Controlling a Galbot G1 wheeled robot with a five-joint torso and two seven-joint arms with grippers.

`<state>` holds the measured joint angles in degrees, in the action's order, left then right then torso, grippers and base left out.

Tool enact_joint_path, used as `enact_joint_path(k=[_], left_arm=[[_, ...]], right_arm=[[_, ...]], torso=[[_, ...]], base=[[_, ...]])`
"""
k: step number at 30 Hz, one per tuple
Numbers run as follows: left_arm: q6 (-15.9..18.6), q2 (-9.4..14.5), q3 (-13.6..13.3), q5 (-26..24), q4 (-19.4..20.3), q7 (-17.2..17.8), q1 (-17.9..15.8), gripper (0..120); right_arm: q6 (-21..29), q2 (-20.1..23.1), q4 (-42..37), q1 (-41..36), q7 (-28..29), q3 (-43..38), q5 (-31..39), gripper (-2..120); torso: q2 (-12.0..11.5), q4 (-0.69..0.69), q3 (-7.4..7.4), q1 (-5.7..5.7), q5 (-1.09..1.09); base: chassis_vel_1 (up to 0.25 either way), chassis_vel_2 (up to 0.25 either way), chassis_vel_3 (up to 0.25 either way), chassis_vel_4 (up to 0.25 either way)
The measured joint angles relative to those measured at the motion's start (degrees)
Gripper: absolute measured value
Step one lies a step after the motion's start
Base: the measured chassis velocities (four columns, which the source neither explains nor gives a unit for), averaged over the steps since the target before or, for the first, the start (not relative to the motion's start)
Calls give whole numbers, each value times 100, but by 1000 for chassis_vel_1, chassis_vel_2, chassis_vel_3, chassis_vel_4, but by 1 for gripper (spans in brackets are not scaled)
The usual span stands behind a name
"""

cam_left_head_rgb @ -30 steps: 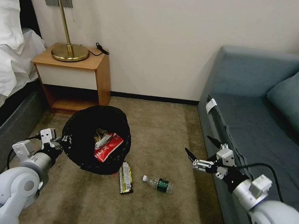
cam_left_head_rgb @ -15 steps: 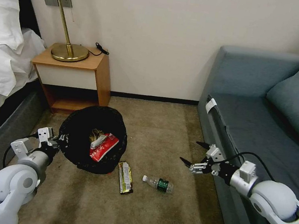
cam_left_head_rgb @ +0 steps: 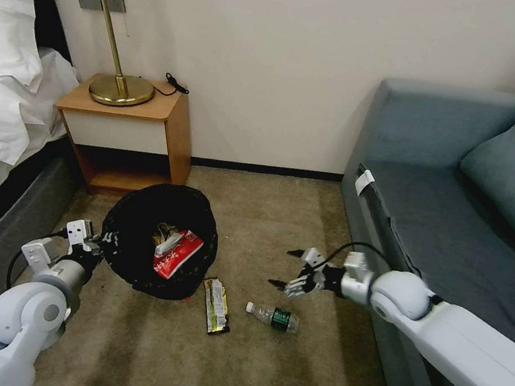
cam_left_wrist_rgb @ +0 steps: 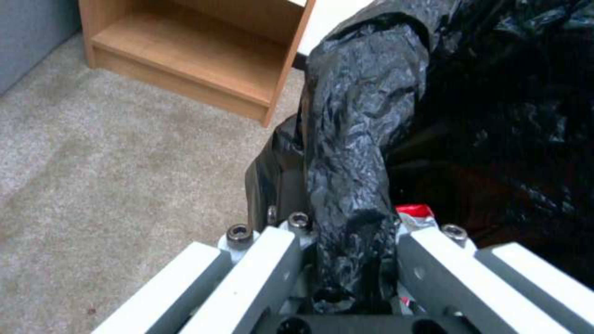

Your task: Pick up the trash bin, then pick up the garbage on the floor and place it into the trash bin.

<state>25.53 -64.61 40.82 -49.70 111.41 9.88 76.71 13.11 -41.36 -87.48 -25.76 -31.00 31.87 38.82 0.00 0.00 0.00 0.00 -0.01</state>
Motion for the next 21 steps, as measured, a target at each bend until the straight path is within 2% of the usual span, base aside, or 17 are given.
enact_joint_path(k=[1, 5, 11, 14, 21], left_arm=[[0, 0, 0, 0, 0, 0, 0, 2], [-48, 7, 43, 1, -74, -51, 10, 2], [-64, 19, 51, -20, -108, -68, -38, 2], [-66, 21, 51, -26, -109, -72, -49, 2], [-82, 49, 54, -52, -147, -103, -88, 2]], right_arm=[[0, 0, 0, 0, 0, 0, 0, 100], [21, -263, 686, 498, -723, 535, 64, 100], [90, -501, 1256, 1034, -1239, 1017, 104, 100], [85, -570, 1419, 1083, -1351, 1083, 98, 100], [-10, -965, 2330, 1120, -1773, 1266, -88, 100]], torso=[[0, 0, 0, 0, 0], [0, 0, 0, 0, 1], [0, 0, 0, 0, -1], [0, 0, 0, 0, -1], [0, 0, 0, 0, 2]], base=[[0, 0, 0, 0], [0, 0, 0, 0], [0, 0, 0, 0], [0, 0, 0, 0], [0, 0, 0, 0]])
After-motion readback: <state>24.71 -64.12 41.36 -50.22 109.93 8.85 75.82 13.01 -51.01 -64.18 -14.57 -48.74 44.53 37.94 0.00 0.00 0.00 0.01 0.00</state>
